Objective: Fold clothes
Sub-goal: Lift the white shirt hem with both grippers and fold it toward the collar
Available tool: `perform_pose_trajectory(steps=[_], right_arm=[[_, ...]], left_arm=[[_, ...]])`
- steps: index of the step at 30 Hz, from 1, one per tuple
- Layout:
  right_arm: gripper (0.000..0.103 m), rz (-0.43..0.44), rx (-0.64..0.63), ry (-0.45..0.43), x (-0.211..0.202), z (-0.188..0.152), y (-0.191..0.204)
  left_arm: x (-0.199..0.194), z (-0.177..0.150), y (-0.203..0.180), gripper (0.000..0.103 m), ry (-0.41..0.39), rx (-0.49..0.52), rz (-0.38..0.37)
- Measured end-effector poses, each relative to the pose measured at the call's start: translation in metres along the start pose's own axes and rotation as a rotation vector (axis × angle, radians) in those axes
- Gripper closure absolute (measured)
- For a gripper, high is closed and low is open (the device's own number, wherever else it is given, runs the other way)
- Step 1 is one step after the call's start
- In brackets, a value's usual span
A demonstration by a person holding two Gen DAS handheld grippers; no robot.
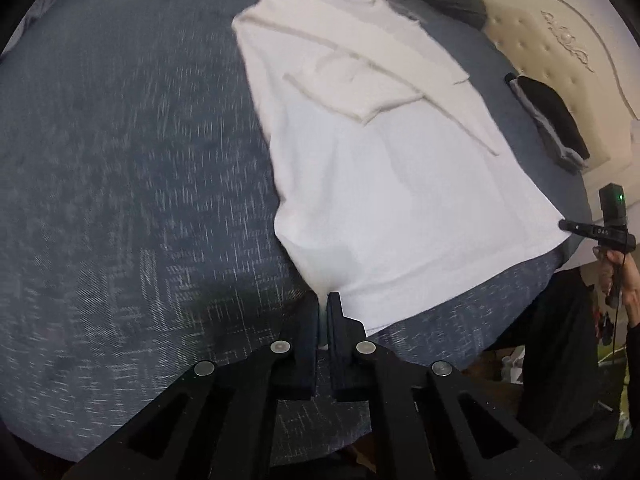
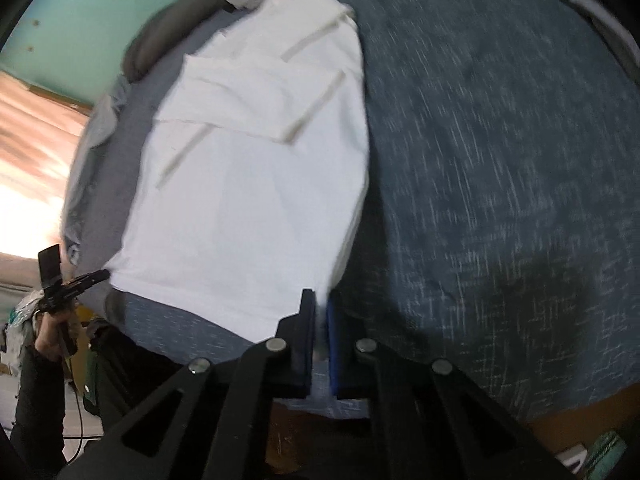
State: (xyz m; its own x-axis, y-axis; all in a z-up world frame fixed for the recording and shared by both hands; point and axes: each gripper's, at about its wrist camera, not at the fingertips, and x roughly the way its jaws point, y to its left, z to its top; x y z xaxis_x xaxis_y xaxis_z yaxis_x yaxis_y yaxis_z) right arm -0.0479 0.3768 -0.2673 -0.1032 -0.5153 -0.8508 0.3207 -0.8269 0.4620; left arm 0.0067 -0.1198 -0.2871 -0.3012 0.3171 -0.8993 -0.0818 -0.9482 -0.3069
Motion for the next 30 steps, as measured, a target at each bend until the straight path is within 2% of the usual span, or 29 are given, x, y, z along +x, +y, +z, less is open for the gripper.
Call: perform_pose_trajectory(steps=[3,7,30], right_arm=[[0.098,0.023,-0.019,-0.027,-0.018,0.004,-0.003],[0.098,0.036,-0.044,-0.044,-0.044,-0.016,0.002],[0.099,0.139,-0.128,-0.121,-0.09,-0.036,0.032]], left_arm=[[-0.02,0.001,-0.004,0.1,-0.026,0.033,0.002],[-0.043,-0.007,-0.008,0.1,-0.058,0.068,-0.005],[-0.11,-0.029,-0.015,0.1,-0.159,0.147,-0.021]])
